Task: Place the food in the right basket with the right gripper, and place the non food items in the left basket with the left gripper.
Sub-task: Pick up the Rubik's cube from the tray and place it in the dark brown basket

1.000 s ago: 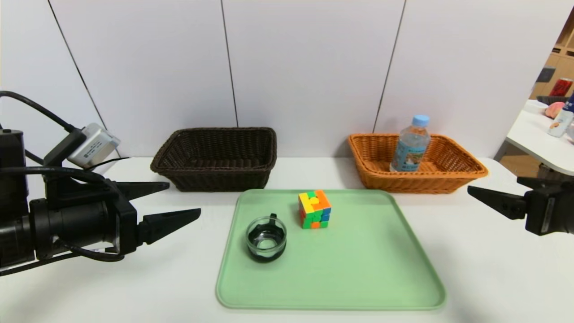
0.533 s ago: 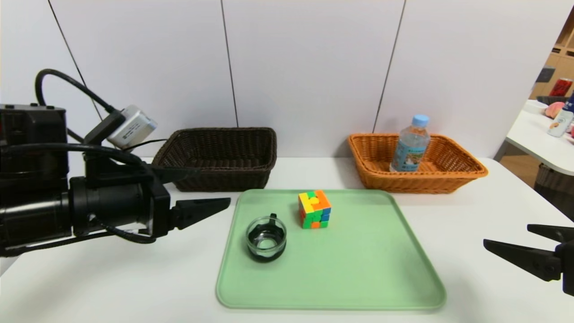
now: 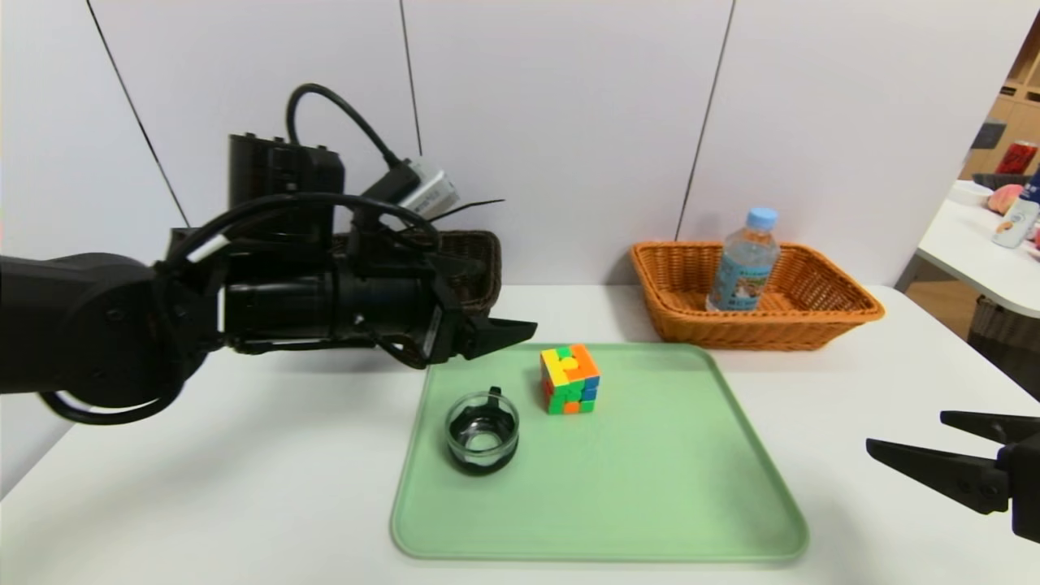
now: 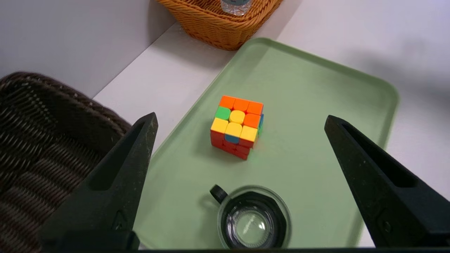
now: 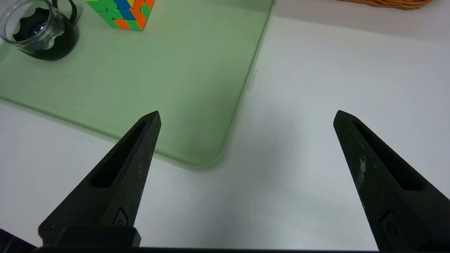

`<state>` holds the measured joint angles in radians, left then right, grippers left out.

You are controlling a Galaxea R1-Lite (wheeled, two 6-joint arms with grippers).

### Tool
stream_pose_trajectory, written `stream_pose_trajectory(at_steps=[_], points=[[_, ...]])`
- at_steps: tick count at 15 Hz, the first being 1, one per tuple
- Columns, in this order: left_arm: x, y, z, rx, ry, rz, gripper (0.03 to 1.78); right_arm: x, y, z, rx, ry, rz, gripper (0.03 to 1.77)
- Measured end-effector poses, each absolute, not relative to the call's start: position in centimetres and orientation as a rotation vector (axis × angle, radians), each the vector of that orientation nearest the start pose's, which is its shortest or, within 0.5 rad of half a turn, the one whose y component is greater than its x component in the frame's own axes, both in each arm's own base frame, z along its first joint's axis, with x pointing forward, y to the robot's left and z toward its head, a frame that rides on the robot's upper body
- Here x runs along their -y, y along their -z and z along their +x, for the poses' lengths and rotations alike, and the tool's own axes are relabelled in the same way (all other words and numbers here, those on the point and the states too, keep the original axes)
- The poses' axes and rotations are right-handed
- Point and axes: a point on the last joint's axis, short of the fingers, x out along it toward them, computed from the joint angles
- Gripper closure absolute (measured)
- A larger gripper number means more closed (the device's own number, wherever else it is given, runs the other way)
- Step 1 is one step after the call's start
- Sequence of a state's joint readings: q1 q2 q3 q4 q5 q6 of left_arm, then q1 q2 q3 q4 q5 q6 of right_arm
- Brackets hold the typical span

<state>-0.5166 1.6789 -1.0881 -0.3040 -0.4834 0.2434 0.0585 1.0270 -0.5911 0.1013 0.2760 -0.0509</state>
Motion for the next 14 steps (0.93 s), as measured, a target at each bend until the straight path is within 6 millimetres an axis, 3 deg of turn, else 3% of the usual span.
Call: stream_pose_trajectory(at_steps=[3, 8, 14], points=[[19.6, -22.2, 29.5, -0.171, 1.075, 0.280, 0.12, -1.4, -19.7, 12.7, -0.548, -0.346, 0.015, 0.11], [23.6, -19.7, 31.9, -0.214, 1.135, 0.289, 0.12, -1.4, -19.1, 13.1, -0.582, -0.345, 0.020, 0.11], [25.1, -18.2, 33.2, -0.348, 1.158, 0.296, 0.12, -1.3, -18.6, 13.1, -0.604, -0.340, 0.025, 0.11]])
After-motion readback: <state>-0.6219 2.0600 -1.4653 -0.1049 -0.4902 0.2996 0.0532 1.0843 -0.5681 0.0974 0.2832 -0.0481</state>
